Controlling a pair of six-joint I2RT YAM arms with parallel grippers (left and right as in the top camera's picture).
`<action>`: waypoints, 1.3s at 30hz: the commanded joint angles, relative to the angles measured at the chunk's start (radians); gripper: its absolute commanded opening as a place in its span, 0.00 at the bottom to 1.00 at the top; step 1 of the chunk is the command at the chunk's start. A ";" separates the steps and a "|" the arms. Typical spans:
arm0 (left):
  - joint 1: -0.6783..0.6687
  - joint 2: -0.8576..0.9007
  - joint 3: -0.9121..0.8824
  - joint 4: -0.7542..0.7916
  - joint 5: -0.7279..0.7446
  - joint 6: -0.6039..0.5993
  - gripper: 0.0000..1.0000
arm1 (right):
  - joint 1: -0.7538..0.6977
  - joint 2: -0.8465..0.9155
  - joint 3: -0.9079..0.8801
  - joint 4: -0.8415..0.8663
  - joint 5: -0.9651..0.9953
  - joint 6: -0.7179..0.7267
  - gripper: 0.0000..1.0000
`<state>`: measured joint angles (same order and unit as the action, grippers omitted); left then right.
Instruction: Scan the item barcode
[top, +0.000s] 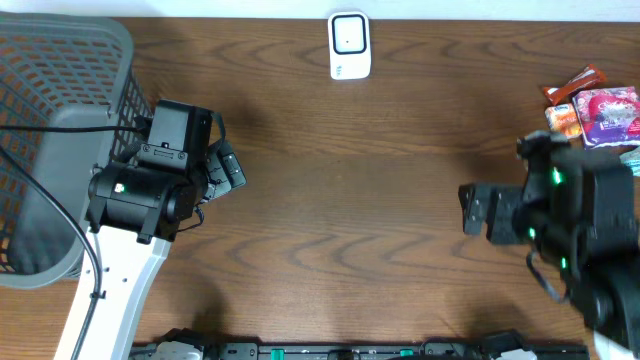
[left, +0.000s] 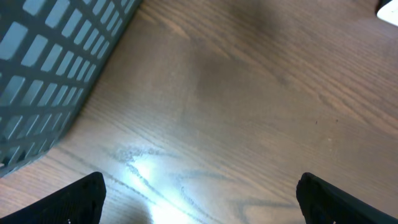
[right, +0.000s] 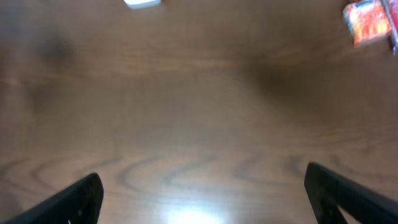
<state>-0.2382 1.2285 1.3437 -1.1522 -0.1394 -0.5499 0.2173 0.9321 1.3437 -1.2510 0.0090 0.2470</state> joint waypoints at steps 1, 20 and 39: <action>0.003 0.000 0.010 -0.003 -0.006 -0.001 0.98 | -0.021 -0.143 -0.147 0.096 0.012 -0.047 0.99; 0.003 0.000 0.010 -0.003 -0.006 -0.001 0.98 | -0.166 -0.731 -0.869 0.732 -0.103 -0.089 0.99; 0.003 0.000 0.010 -0.003 -0.006 -0.001 0.98 | -0.238 -0.927 -1.289 1.208 -0.150 -0.088 0.99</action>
<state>-0.2382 1.2285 1.3437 -1.1519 -0.1398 -0.5499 -0.0158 0.0147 0.1001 -0.0963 -0.1310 0.1703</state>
